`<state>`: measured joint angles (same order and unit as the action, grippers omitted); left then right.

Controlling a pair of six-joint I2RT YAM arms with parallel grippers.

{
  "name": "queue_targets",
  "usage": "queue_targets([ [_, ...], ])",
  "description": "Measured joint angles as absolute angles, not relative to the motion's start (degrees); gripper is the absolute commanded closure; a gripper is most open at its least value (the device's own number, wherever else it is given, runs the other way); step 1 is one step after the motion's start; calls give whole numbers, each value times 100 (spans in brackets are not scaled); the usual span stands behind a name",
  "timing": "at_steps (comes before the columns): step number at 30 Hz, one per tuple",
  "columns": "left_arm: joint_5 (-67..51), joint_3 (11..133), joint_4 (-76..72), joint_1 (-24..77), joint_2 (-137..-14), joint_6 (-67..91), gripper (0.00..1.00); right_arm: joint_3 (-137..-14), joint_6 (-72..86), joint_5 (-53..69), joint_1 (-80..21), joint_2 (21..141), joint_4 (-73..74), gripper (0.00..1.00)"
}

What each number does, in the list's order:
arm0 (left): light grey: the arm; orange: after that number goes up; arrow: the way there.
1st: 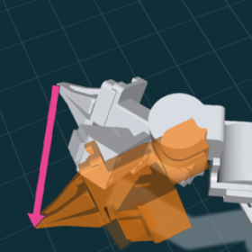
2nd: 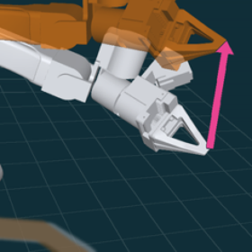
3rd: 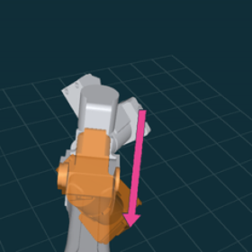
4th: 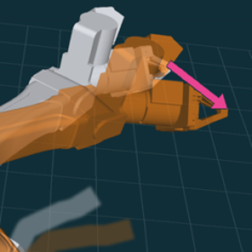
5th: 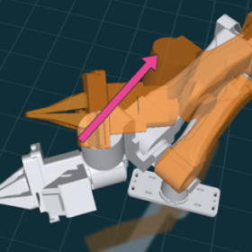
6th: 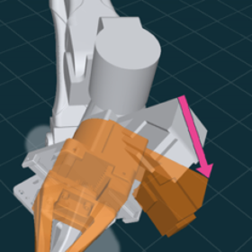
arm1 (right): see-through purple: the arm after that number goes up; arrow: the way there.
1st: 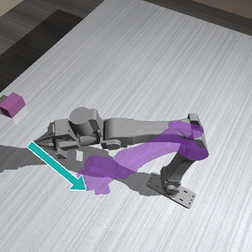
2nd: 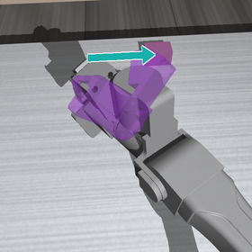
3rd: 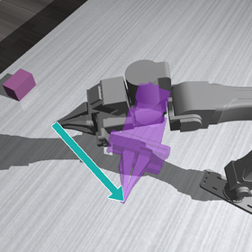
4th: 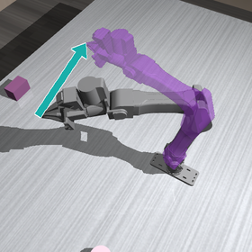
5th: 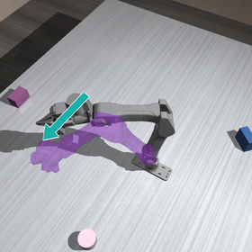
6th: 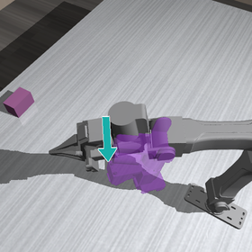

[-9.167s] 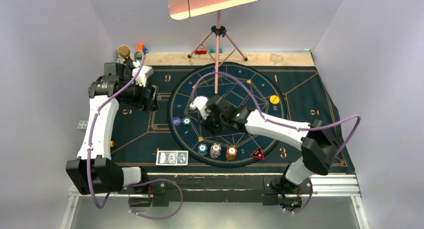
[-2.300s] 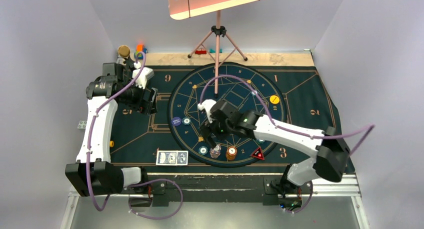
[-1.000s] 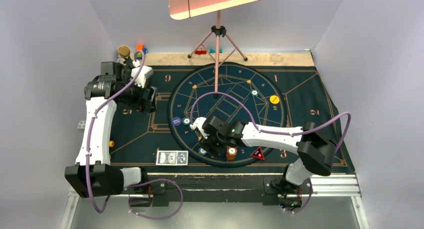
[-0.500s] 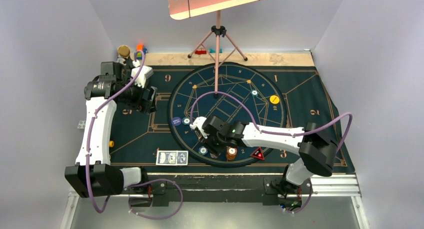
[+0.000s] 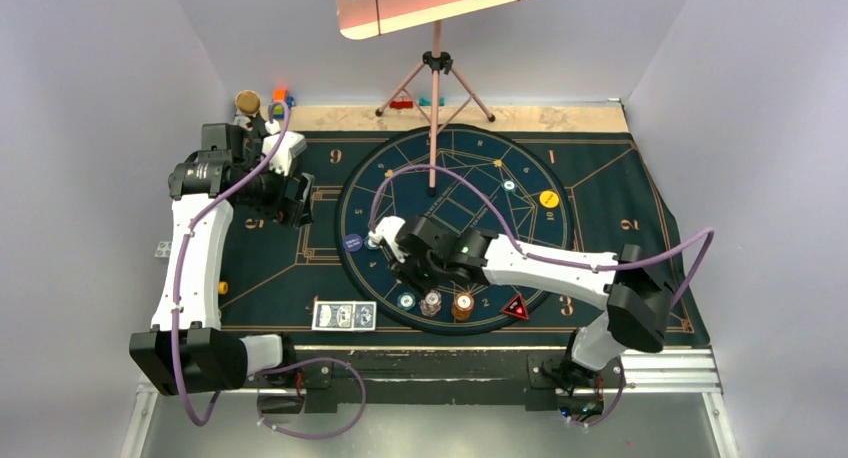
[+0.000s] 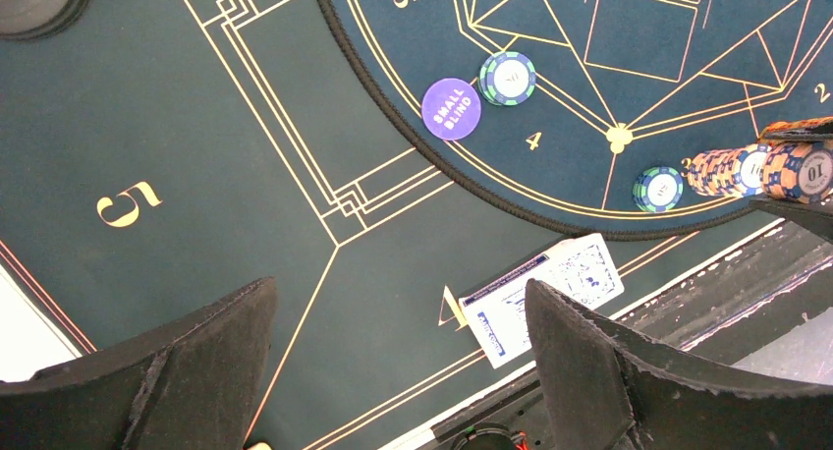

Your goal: Distribute texas hold em gaming equipment

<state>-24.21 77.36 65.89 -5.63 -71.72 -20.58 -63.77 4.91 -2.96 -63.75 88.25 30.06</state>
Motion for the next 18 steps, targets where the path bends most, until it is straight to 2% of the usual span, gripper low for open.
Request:
queue_targets([
  [9, -2416, 7697, 6563, -563, -7179, -2053, 0, -8379, 322, -412, -6117, 10503, 2746, 89],
  [18, -2235, 7614, 6351, -563, -7273, -1741, 0, -8814, 261, 185, -5964, 11646, 2558, 86],
])
